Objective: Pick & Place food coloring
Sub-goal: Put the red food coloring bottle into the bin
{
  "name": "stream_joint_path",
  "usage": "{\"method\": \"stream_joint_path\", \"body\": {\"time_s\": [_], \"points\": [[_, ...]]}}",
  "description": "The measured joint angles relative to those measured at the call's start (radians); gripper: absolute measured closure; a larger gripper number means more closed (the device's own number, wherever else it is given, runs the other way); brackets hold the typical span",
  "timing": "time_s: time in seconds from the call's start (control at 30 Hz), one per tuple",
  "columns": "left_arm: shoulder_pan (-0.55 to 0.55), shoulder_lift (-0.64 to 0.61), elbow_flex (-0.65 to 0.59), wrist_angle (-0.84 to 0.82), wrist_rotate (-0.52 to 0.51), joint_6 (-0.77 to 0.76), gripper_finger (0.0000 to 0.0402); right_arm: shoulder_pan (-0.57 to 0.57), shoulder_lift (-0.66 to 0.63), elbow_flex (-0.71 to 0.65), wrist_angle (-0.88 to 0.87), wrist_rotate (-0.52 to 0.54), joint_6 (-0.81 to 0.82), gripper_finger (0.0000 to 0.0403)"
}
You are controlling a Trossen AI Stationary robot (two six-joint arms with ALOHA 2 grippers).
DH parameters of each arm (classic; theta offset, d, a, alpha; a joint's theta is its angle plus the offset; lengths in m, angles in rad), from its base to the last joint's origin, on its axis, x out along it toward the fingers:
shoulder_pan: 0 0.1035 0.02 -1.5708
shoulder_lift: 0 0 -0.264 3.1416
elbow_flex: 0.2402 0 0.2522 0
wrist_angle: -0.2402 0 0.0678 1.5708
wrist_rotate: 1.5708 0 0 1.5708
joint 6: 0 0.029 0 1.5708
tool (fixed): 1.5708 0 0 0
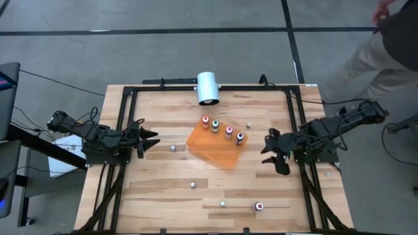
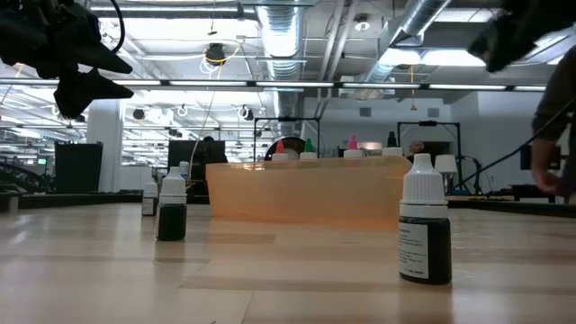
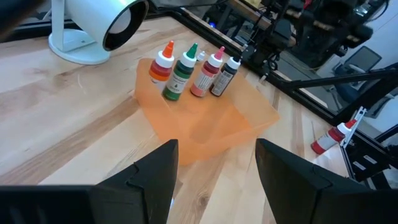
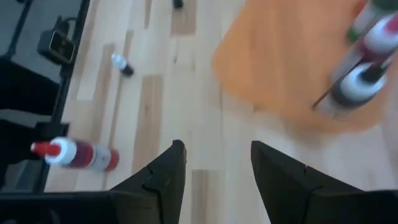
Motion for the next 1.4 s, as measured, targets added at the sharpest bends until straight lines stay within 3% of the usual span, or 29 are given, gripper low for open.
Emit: {"method": "stream_joint_path", "body": {"time_s": [0.4,0.67,1.1,1.4], "points": [[0.0,0.0,0.0,0.0,0.0,-0.01,0.0195,0.203,-0.054,-0.194,0.039,0.0,0.038,0.0231],[0.0,0.0,0.0,0.0,-0.001,-0.026,0.0195,0.365,-0.05,-0.264,0.341,0.0,-0.099,0.0234],[0.0,0.0,0.0,0.0,0.0,-0.03,0.0195,0.38,0.192,-0.265,0.64,-0.032,0.027,0.0232],[0.0,0.0,0.0,0.0,0.024,-0.03,0.0195,0.464,0.322,-0.265,0.749,-0.023,0.179,0.0234]]}}
